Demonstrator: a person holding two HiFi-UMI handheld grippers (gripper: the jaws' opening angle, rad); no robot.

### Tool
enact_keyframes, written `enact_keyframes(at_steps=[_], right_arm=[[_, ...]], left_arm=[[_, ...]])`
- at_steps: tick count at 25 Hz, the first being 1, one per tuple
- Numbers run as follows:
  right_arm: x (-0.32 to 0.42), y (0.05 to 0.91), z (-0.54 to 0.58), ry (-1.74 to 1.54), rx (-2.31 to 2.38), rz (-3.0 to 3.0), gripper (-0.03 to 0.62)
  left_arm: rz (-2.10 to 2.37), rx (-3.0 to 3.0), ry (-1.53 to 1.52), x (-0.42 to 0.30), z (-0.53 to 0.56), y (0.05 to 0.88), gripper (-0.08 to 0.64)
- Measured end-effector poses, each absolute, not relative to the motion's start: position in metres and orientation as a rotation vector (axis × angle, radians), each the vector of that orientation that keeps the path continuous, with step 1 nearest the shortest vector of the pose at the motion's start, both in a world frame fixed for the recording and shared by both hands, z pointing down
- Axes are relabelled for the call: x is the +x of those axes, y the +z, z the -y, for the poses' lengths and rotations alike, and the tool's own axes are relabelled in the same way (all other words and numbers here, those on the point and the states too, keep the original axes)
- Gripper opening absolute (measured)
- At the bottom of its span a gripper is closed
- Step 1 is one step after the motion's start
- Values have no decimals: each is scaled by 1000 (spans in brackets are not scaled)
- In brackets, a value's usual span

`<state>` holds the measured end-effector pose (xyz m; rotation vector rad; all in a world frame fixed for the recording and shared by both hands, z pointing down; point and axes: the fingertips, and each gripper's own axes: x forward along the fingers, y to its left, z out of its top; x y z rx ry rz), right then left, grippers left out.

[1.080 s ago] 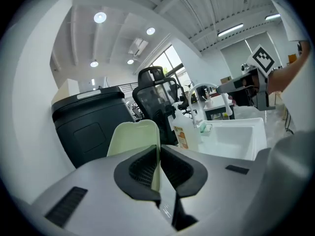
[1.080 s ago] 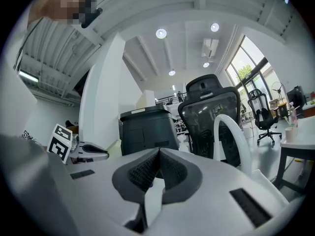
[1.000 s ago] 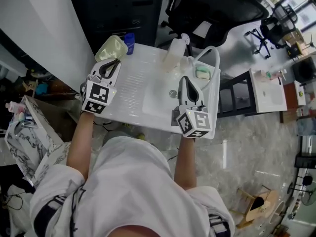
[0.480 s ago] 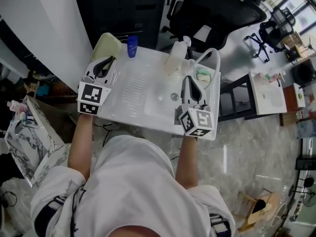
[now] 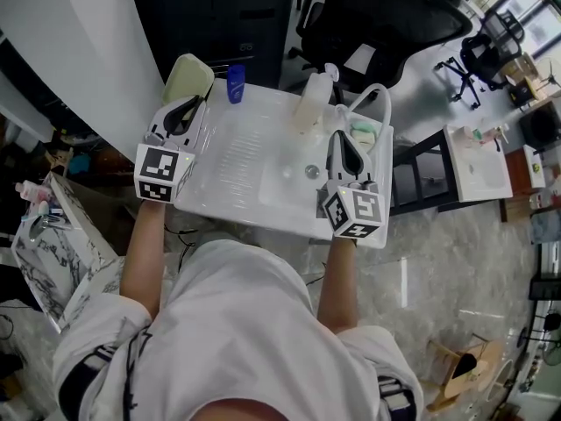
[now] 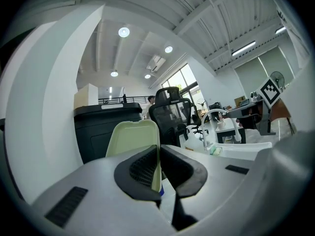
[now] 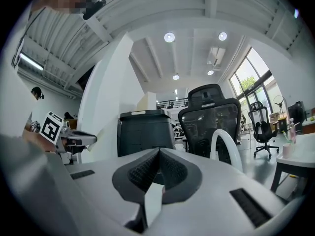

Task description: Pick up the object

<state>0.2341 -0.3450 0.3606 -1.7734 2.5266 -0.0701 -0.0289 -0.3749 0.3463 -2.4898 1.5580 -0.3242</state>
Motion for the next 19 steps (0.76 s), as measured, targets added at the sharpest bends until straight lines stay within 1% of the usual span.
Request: enact_keyframes(at_steps=[19], right_arm=[[228,355,351,-16,-1759,-2547,5]], left_arm=[[-1613,-2471,-282,-32,373,337,37]])
